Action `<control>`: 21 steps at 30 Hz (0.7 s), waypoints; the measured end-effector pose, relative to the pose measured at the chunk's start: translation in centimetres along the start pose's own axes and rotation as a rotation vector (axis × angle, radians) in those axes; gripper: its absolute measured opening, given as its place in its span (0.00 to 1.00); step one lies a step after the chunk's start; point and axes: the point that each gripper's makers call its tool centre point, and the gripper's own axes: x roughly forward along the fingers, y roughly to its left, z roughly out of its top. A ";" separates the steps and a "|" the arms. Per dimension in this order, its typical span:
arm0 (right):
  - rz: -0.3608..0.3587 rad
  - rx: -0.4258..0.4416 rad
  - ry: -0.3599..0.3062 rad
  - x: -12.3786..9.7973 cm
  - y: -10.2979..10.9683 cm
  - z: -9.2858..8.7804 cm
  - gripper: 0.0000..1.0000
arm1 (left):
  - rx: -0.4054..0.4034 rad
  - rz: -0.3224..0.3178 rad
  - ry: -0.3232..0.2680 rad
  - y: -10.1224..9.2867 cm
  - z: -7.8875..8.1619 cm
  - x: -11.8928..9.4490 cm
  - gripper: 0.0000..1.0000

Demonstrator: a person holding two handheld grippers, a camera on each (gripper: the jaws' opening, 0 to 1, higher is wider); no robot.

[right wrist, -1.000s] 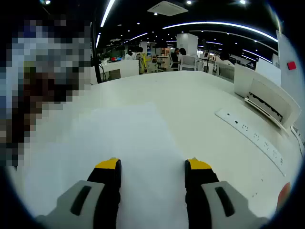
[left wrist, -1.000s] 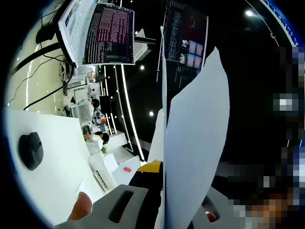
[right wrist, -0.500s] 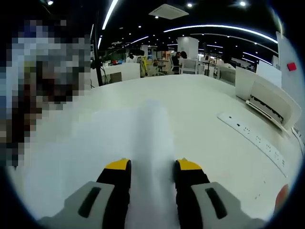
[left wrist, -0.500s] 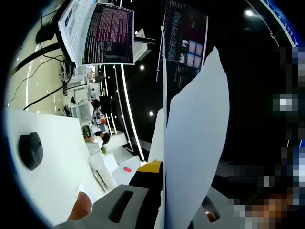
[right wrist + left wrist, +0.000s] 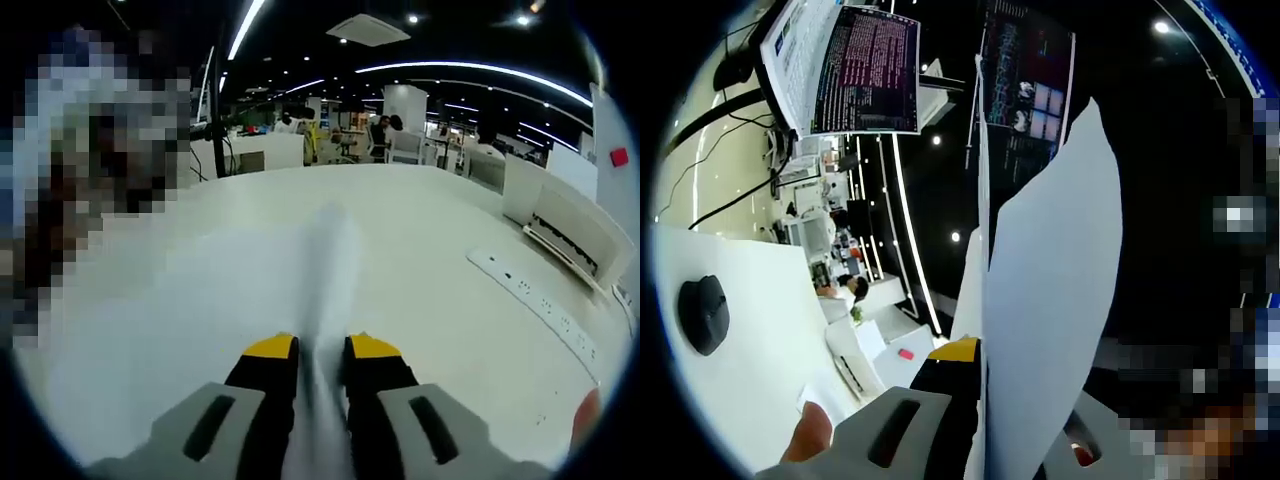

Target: Organize the stack of printing papers by aligning and flattening the scattered papers on the table

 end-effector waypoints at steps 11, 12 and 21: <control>0.009 0.014 -0.033 -0.6 0.5 0.7 0.06 | 0.003 -0.005 0.001 -0.2 -0.1 -0.1 0.05; 0.008 0.017 -0.034 -0.6 0.5 0.7 0.06 | 0.002 -0.005 0.000 -0.2 -0.1 -0.2 0.05; 0.014 0.018 -0.109 -3.2 1.7 3.3 0.06 | 0.000 -0.008 0.004 0.0 -0.4 -0.1 0.05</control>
